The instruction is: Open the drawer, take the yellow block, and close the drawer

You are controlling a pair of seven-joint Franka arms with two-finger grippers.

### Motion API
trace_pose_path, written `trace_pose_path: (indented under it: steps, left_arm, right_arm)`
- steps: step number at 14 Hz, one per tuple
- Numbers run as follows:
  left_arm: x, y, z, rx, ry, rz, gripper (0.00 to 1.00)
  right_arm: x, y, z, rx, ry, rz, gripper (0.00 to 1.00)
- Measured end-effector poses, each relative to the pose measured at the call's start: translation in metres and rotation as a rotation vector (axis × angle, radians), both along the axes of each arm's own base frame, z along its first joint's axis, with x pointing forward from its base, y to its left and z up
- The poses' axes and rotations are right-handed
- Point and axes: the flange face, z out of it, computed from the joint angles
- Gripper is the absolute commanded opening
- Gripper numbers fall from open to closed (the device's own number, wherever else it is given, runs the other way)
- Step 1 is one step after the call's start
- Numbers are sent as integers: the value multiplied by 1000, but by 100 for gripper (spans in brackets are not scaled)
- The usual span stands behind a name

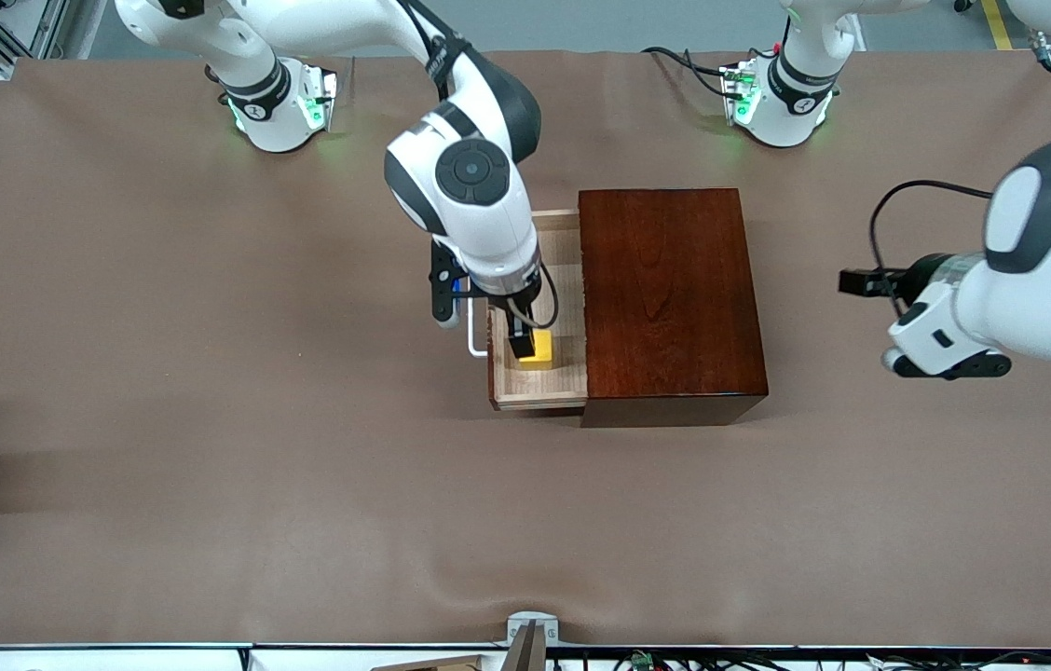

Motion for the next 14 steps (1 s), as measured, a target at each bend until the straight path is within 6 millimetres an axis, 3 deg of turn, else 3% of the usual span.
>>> trace_pose_path:
  steps: [2, 6, 10, 14]
  left_arm:
    - [-6, 12, -12, 5, 63, 15, 100]
    - [-21, 12, -39, 14, 141, 13, 100]
    - [-38, 22, -36, 20, 77, 33, 100]
    - [-70, 21, -27, 31, -33, 34, 100]
  right_arm:
    - [4, 2, -8, 4, -22, -15, 100]
    - [8, 4, -29, -15, -38, -24, 100]
    - [10, 6, -43, -27, -46, -19, 100]
    - [11, 7, -58, -37, -41, -17, 100]
